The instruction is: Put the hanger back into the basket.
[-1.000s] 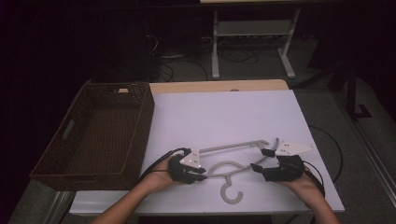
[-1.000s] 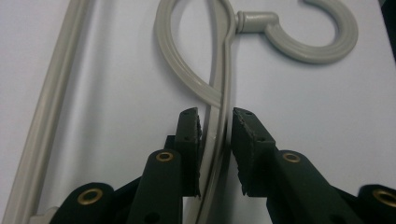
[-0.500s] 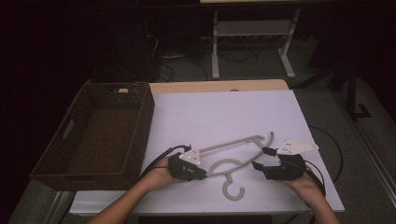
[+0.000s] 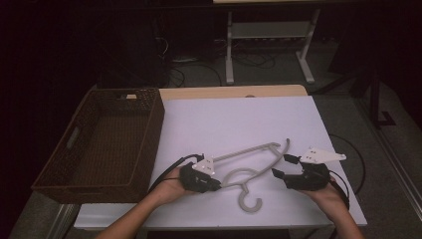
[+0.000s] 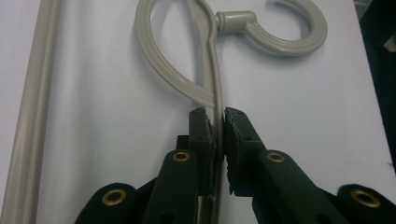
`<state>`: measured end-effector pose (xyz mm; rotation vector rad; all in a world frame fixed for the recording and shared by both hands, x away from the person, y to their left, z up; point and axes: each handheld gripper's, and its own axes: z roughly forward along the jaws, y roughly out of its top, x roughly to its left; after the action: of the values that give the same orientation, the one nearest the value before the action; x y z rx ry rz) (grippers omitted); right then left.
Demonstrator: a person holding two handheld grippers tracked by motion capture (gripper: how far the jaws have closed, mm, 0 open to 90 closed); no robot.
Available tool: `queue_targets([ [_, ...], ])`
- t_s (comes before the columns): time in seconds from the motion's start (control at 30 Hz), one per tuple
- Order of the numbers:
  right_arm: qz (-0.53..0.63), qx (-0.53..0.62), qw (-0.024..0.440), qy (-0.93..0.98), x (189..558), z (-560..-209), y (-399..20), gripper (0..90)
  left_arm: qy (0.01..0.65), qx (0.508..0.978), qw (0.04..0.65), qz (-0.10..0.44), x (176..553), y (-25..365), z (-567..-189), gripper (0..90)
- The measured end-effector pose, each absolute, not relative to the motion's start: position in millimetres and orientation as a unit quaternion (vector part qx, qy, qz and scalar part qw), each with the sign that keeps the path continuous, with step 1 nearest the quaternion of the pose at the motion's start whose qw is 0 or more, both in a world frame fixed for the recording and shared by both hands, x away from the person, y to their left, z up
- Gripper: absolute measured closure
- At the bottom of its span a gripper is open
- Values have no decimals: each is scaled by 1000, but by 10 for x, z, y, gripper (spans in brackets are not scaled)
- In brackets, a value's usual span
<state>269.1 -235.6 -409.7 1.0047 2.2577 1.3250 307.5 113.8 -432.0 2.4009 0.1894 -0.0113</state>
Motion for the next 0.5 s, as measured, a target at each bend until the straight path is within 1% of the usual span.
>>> queue_targets([
  [0.27,478,360,181,780,2688,-4063,-2400,318,85,924,372,1,3080,1181,-4223,827],
  [0.5,477,363,181,779,2685,-4059,-2415,318,90,916,391,6,3077,1220,-4114,827],
])
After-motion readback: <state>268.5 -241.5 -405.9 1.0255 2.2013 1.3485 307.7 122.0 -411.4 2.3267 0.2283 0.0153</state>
